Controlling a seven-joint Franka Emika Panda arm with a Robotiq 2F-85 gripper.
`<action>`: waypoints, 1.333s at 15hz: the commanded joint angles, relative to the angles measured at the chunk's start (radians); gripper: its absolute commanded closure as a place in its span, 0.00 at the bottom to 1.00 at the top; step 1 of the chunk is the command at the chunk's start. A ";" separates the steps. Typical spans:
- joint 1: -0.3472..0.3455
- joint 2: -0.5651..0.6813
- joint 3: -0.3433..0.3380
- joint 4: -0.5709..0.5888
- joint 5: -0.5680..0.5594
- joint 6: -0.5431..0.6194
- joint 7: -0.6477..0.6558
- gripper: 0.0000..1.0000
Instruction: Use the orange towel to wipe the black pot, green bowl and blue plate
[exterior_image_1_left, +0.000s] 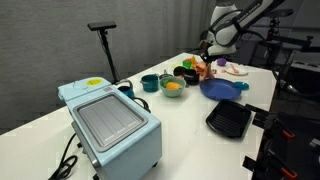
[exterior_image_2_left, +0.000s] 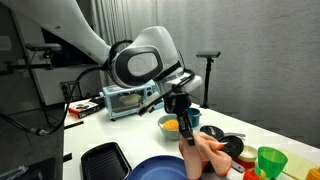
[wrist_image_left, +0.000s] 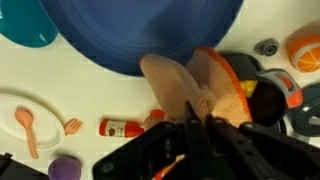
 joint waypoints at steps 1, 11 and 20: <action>0.037 0.072 0.001 0.071 0.005 -0.056 0.015 0.99; 0.089 0.233 -0.026 0.339 -0.012 -0.152 0.034 0.99; 0.088 0.308 -0.004 0.352 0.017 -0.202 -0.001 0.99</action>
